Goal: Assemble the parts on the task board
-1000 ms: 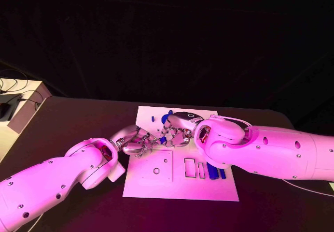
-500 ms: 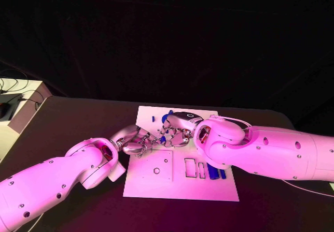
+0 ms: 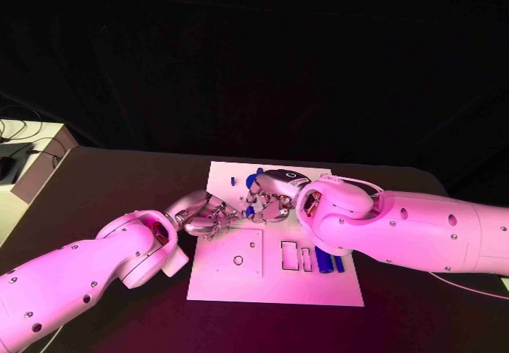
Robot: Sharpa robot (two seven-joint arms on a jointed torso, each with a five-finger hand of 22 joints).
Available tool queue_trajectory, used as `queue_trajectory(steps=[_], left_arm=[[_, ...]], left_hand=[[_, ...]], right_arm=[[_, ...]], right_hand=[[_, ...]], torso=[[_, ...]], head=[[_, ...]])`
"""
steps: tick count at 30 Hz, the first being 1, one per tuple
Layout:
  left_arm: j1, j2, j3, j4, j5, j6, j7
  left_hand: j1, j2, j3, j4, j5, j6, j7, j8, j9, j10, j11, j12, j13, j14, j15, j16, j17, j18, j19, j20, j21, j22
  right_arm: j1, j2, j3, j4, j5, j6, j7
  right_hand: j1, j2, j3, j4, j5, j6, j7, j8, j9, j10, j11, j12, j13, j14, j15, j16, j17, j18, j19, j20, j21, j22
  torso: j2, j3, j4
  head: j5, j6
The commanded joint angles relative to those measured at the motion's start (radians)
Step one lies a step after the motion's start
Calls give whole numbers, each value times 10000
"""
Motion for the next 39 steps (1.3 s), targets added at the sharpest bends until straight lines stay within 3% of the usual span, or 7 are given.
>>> queue_trajectory(steps=[1, 12, 21, 27, 30, 32, 39], left_arm=[[2, -85, 1, 25, -22, -79, 63], [-6, -561, 20, 123, 111, -310, 88], [-13, -909, 173, 329, 752, -570, 226], [-14, -1141, 430, 353, 2145, -1171, 694], [-13, -1235, 484, 331, 3234, -1581, 1158], [-13, -1288, 505, 311, 3888, -1810, 1458], [-12, -1376, 530, 283, 4785, -2115, 1878]], left_hand=[[39, -20, 14, 60, -65, 0, -15, 25, 14, -54, -28, 45, -13, 49, 21, 25, -3, 201, -64, 21, 37, 13], [58, -41, 11, 65, -60, 38, 2, 25, 14, -21, -21, 30, -41, 50, 24, -20, -70, 212, -50, 27, 27, 21], [51, -54, 2, 62, -56, 65, 15, 26, 14, 7, -12, -12, -88, 51, 29, -90, -157, 222, -30, 34, -7, 11], [43, -104, -24, 46, -48, 110, 27, 26, 14, -3, 16, -177, -229, -162, 56, -527, -609, 202, -84, 65, -175, -68], [83, -302, -91, -76, -36, -32, 163, 21, 10, -274, 186, -805, -672, -493, 176, -1105, -980, 154, -239, 121, -531, -262], [116, -369, -326, -154, -35, -44, 178, 20, 11, -30, 213, -1318, -1192, -419, 210, -1528, -1313, 122, -155, 179, -918, -516], [166, -382, -705, -215, -39, 12, 163, 25, 12, 177, 210, -1617, -1683, -379, 202, -1691, -1491, 52, 51, 145, -1269, -736]], right_arm=[[-1, -10, 3, -64, -421, 189, -16], [7, -24, 0, -173, -1260, 648, -299], [15, 93, -26, -290, -1825, 1288, -662], [18, 251, -105, -550, -2041, 1458, -818], [18, 311, -145, -639, -2097, 1454, -863], [18, 352, -164, -689, -2153, 1449, -891], [19, 438, -191, -869, -2224, 1460, -936]], right_hand=[[4, -69, 26, 5, 33, 80, 24, 61, 6, 0, -99, -5, 13, 13, -81, -55, 10, 30, 746, -104, 66, 1445], [0, -90, 12, 34, -36, 73, 27, 59, 3, -4, -95, -18, 9, 12, -77, -44, 39, 18, 747, -101, 117, 1459], [-25, -124, -7, 98, -105, 69, 24, 59, 2, -8, -93, -29, 4, 11, -74, -43, 52, 16, 746, -97, 123, 1461], [0, -121, 5, 107, -101, 68, 23, 59, 1, -5, -94, -28, 6, 10, -75, -47, 56, 15, 746, -96, 129, 1463], [-15, -131, -1, 131, -92, 64, 28, 58, 0, -11, -90, -36, 2, 13, -73, -45, 64, 14, 746, -96, 128, 1464], [-15, -131, -1, 131, -92, 64, 28, 58, 0, -11, -90, -36, 2, 13, -73, -45, 64, 14, 746, -96, 128, 1464], [-19, -135, -1, 157, -101, 66, 26, 60, 1, -9, -93, -39, 1, 13, -73, -51, 64, 15, 747, -95, 124, 1463]], torso=[[-4, -15, 2], [-5, -29, 16], [-8, -28, 17], [-5, -10, 18], [-12, -6, 27], [-6, 2, 27], [-6, -12, 32]], head=[[-20, 3], [-65, -35], [-48, -100], [-20, -131], [4, -146], [12, -145], [27, -167]])
